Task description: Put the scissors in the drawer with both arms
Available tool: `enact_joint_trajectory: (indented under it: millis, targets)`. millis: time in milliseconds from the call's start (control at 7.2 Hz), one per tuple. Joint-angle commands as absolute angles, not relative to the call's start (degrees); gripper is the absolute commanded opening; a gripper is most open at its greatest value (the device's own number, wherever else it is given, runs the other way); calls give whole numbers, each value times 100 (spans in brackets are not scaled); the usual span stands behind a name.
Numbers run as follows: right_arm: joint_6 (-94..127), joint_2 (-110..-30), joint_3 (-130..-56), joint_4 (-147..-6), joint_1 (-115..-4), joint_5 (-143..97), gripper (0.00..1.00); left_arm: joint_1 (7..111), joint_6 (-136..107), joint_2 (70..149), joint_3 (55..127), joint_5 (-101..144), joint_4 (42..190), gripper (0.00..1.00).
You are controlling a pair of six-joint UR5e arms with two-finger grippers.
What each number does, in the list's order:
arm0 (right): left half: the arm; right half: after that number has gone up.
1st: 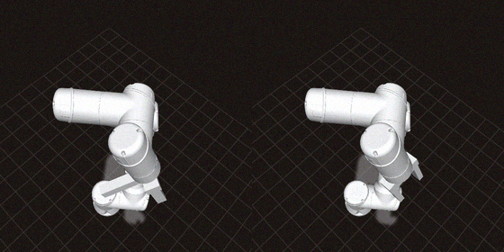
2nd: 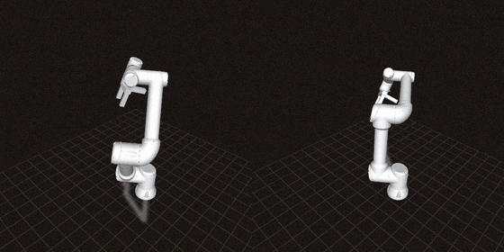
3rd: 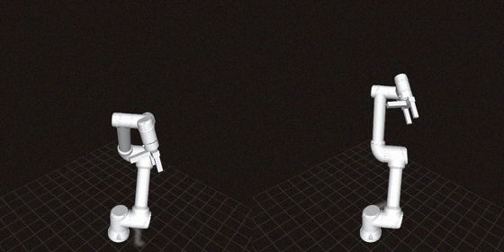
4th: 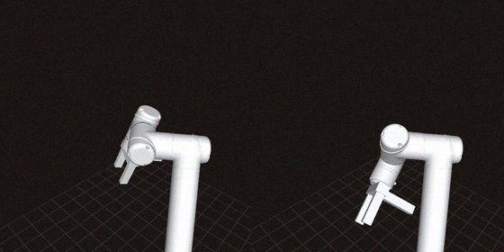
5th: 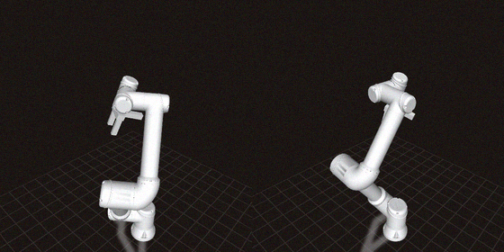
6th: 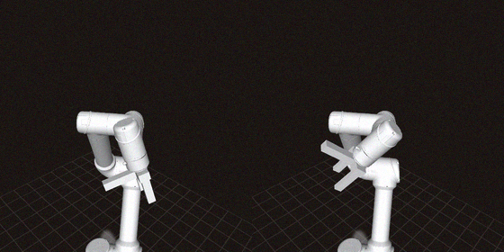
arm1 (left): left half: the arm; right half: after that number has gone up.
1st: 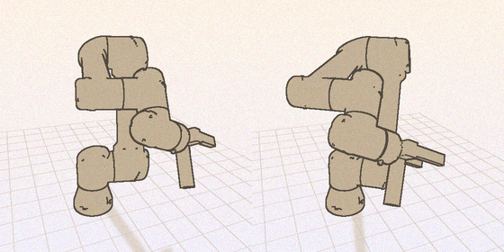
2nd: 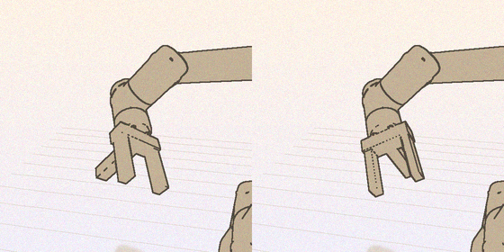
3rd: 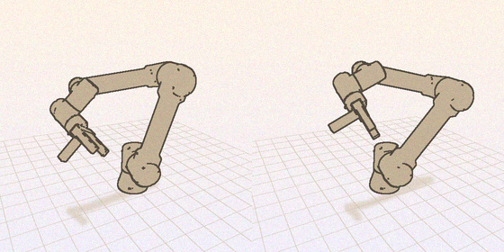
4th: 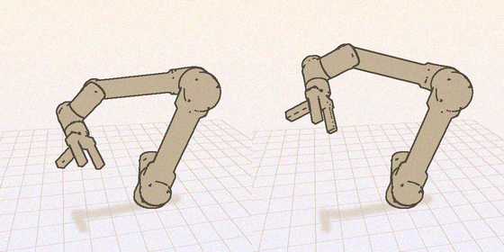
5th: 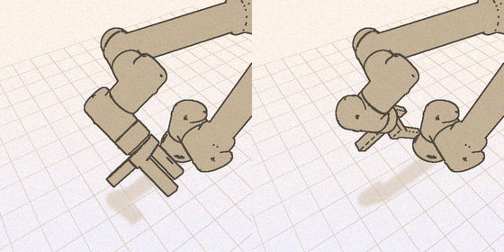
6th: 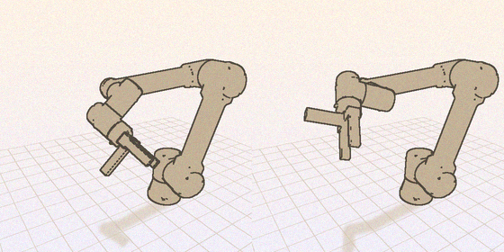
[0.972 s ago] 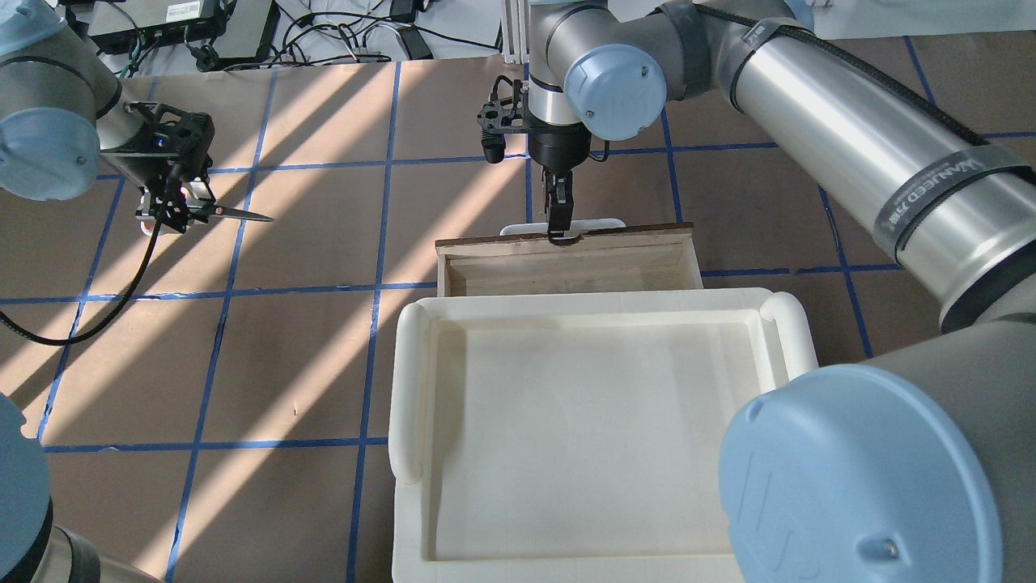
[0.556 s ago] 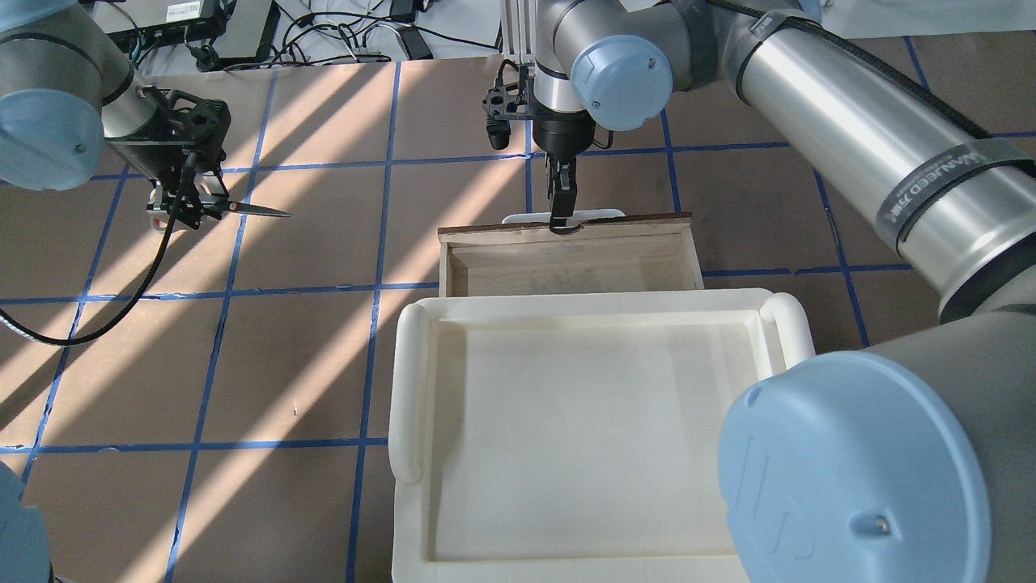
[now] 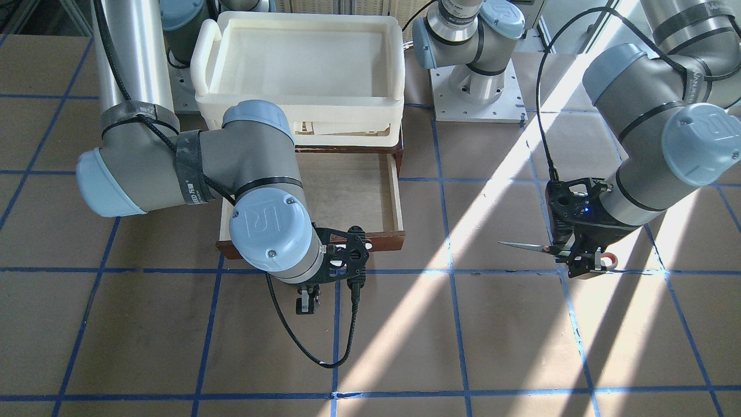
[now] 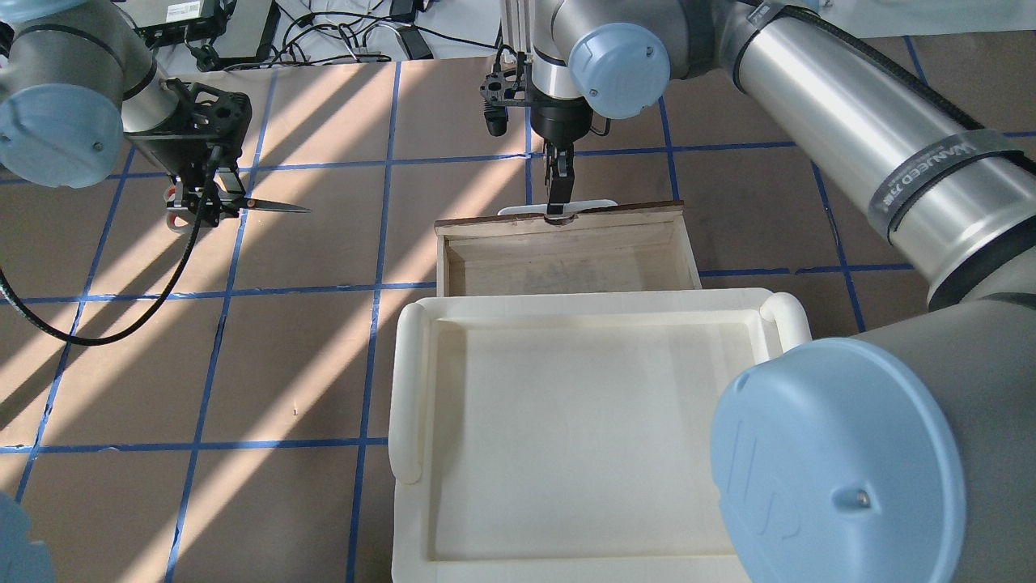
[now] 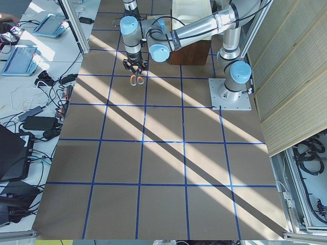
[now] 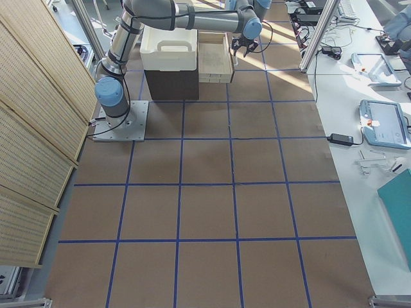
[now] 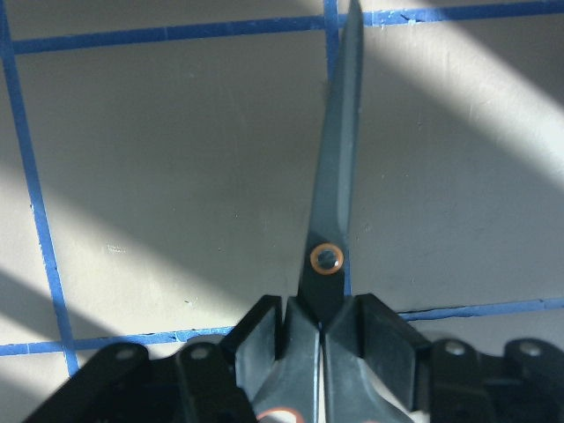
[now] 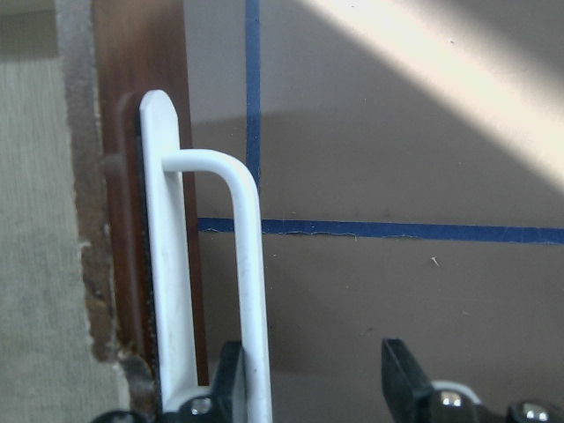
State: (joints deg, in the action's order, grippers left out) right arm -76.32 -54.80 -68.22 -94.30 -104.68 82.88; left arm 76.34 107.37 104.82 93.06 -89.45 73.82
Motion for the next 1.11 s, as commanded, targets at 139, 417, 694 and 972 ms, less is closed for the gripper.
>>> enact_joint_trajectory:
  millis: [139, 417, 694, 972]
  targets:
    - [-7489, -5510, -6776, -9422, -10398, 8192, 100, 7733, 10531, 10433, 9325, -8947, 7426, 0]
    - [-7192, -6009, -6776, -9448, -10048, 8244, 100, 7910, 10240, 10424, 9325, -8965, 7427, 0]
    - [-6537, -6528, -6907, -9396, -9748, 8314, 100, 8076, 9961, 10380, 9334, -8947, 7531, 0]
    - [-4955, -7343, -7572, -9369, -9668, 8314, 100, 8908, 8926, 10275, 9334, -8895, 7524, 0]
